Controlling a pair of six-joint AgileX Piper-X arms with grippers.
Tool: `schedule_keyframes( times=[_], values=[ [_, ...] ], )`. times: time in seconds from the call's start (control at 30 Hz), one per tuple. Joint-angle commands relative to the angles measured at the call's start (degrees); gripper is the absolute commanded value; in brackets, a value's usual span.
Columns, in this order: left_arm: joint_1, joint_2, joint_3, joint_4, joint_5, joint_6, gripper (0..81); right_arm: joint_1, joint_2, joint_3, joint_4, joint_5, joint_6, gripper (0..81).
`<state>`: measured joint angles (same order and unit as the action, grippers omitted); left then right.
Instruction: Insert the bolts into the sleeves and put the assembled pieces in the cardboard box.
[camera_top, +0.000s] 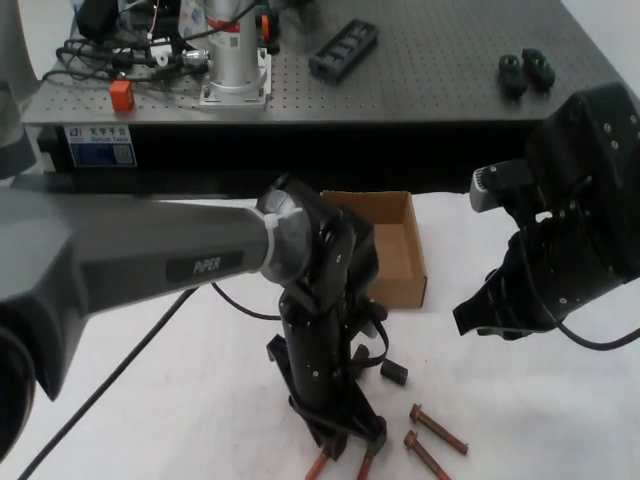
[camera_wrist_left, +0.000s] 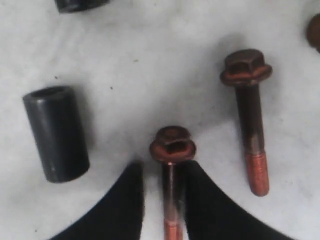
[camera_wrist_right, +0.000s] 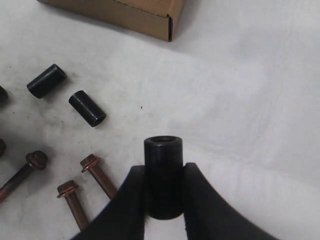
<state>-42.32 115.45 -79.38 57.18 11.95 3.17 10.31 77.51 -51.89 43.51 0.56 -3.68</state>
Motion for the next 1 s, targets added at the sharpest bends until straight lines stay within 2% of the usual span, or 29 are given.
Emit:
schedule_keyframes(
  times=[0.0,0.07,0.23,0.33,0.43,0.53,0.7,0.83,0.97],
  values=[
    [-0.36,0.51,0.75,-4.48,0.26,-1.27,7.1,-0.29,-1.00,-0.09,-0.48,-0.56,0.48,2.6],
    [-0.36,0.51,0.75,-4.83,0.26,-1.26,0.8,-0.29,-1.23,-0.09,-0.48,-0.56,0.47,2.6],
    [-0.11,-3.48,0.75,-6.17,4.18,-1.69,0.6,-0.29,-4.96,0.02,-0.23,-2.79,0.47,2.6],
    [1.13,-9.95,1.00,-7.56,4.18,-1.94,0.6,-0.48,-9.19,1.57,-0.18,-4.98,1.63,2.6],
    [3.31,-18.87,3.86,-14.80,6.25,-3.16,0.6,-0.49,-14.27,5.79,-0.37,-12.55,4.65,2.6],
    [5.47,-27.20,11.00,-28.53,12.70,-8.02,0.6,0.81,-18.11,11.75,-3.48,-21.25,8.80,2.6],
    [6.59,-35.03,23.46,-51.88,19.95,-16.78,0.6,6.89,-19.64,19.90,-20.32,-35.12,17.67,2.6],
    [6.59,-36.82,28.95,-64.60,25.02,-24.83,0.6,10.36,-18.66,23.80,-39.08,-34.99,24.67,2.6],
    [6.59,-36.81,29.99,-66.56,25.16,-27.41,0.6,10.71,-17.44,23.68,-46.08,-32.20,27.04,2.6]
  ],
)
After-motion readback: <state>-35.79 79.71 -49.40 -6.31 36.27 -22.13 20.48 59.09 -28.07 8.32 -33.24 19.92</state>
